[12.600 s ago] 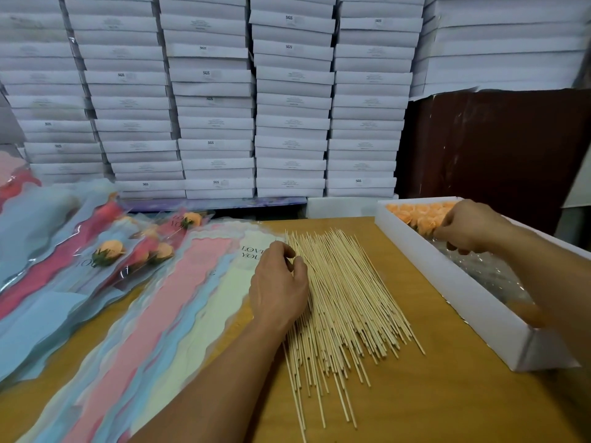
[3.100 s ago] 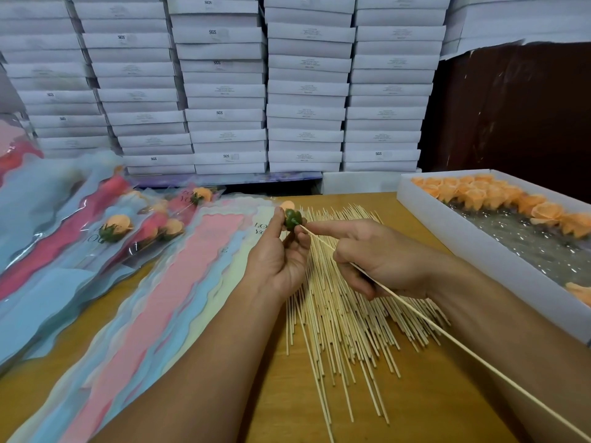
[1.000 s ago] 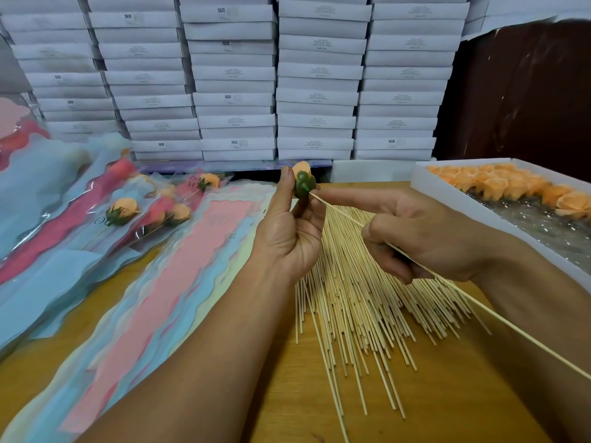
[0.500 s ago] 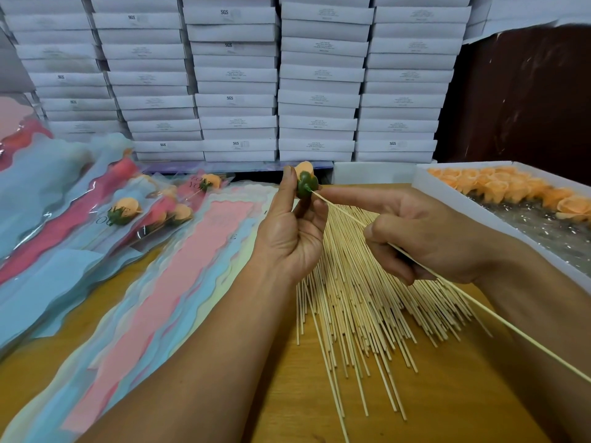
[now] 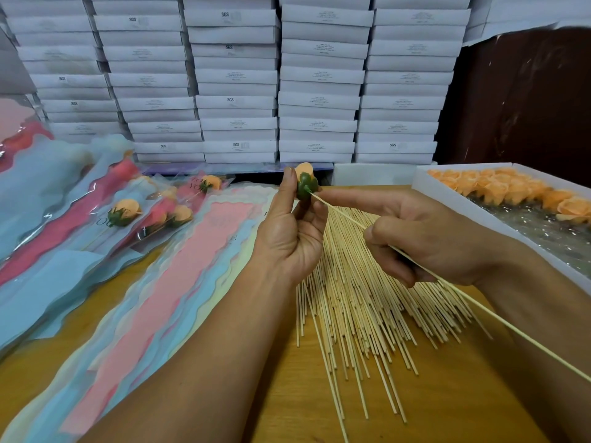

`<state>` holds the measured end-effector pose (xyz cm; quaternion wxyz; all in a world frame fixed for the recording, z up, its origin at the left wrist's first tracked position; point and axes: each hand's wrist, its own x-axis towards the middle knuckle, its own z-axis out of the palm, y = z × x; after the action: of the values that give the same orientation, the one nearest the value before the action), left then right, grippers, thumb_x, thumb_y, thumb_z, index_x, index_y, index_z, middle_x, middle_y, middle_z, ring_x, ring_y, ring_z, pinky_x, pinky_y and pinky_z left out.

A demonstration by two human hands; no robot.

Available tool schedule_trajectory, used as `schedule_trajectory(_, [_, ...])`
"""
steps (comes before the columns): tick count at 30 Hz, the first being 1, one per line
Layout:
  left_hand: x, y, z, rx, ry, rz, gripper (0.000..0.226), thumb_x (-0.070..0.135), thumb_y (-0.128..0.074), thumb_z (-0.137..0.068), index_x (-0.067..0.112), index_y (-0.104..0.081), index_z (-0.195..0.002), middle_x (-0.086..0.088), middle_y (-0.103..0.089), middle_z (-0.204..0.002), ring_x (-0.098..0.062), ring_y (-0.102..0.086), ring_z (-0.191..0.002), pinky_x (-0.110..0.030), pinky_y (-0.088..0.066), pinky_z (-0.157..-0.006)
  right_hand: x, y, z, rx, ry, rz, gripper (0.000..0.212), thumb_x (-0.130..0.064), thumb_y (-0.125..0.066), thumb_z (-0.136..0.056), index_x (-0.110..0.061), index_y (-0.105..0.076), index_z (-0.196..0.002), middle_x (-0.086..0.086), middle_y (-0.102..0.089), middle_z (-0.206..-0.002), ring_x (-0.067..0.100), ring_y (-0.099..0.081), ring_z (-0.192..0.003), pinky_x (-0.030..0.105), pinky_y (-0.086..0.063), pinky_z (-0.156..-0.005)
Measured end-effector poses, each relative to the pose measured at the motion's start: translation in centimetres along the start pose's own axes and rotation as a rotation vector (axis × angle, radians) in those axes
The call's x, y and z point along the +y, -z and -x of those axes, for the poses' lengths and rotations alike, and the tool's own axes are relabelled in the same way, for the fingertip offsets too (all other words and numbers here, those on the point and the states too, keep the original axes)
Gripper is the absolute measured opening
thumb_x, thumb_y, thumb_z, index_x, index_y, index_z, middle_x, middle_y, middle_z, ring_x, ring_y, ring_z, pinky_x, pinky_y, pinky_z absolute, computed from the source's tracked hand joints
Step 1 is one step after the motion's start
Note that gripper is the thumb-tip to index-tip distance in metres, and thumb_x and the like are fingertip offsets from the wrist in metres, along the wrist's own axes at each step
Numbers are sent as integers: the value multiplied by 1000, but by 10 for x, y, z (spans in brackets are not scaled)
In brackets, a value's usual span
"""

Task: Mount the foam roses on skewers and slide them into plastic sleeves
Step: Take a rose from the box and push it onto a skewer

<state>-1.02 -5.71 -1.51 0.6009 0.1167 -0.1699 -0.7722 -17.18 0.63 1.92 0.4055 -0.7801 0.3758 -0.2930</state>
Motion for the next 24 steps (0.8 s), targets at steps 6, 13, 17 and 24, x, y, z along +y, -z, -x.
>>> schedule_trajectory(6, [-1, 0, 1, -2, 6, -7, 23, 25, -69, -88, 4, -65, -98, -7, -66, -82, -10, -64, -62, -15, -54, -52, 1, 1, 0, 8, -5, 9, 71, -12, -39, -84, -48, -46, -144, 4, -50, -43, 10, -40, -35, 21, -35, -36])
schedule_trajectory(13, [-1, 0, -1, -5, -36, -55, 28, 22, -68, -89, 8, -59, -111, -3, -66, -79, -8, -64, -60, -16, -53, -49, 0, 0, 0, 13, -16, 31, 68, -14, -38, -85, -58, -50, -135, 5, -50, -43, 11, -40, -37, 22, -36, -38])
schedule_trajectory(17, [-2, 1, -2, 1, -90, -109, 36, 20, -70, -86, 10, -57, -118, -4, -66, -78, -8, -63, -58, -17, -52, -47, 1, 0, 0, 23, -25, 28, 70, -14, -38, -84, -55, -48, -140, 5, -51, -43, 11, -41, -36, 22, -37, -38])
schedule_trajectory(24, [-3, 5, -4, 28, -175, -237, 16, 17, -70, -91, 13, -62, -105, -4, -70, -73, -11, -64, -57, -19, -51, -47, 5, -6, -5, 64, -5, 61, 69, -15, -38, -86, -62, -42, -136, 6, -54, -45, 13, -43, -38, 22, -40, -40])
